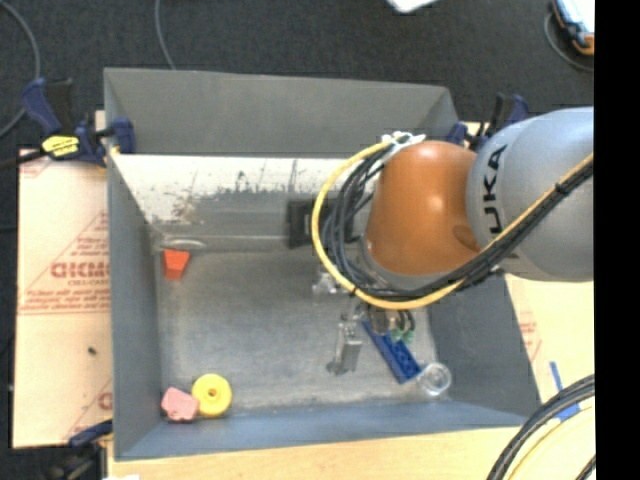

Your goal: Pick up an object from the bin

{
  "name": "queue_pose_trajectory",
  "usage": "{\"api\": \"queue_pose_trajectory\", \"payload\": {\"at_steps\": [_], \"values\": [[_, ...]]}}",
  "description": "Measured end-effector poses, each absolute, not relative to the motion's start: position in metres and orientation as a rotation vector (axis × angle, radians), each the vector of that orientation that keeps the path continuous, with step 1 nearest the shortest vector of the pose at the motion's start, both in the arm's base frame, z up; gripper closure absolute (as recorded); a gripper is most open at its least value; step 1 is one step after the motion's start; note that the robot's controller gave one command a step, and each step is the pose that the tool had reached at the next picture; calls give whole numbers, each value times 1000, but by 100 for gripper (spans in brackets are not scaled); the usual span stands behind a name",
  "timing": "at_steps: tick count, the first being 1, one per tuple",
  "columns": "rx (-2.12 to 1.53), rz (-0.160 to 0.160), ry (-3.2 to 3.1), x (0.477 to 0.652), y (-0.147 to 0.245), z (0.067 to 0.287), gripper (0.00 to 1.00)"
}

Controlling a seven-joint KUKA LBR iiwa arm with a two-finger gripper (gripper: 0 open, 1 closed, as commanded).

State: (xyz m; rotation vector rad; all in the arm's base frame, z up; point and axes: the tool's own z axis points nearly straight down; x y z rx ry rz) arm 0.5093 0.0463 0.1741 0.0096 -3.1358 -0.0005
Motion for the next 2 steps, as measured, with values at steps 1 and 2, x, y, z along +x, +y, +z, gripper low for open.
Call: {"api": "queue_pose_trajectory", "payload": {"at_steps": [1,2], "values": [[6,-1,-3145,511,46,179,0],[111,1,-3126,477,-4,95,0]]}}
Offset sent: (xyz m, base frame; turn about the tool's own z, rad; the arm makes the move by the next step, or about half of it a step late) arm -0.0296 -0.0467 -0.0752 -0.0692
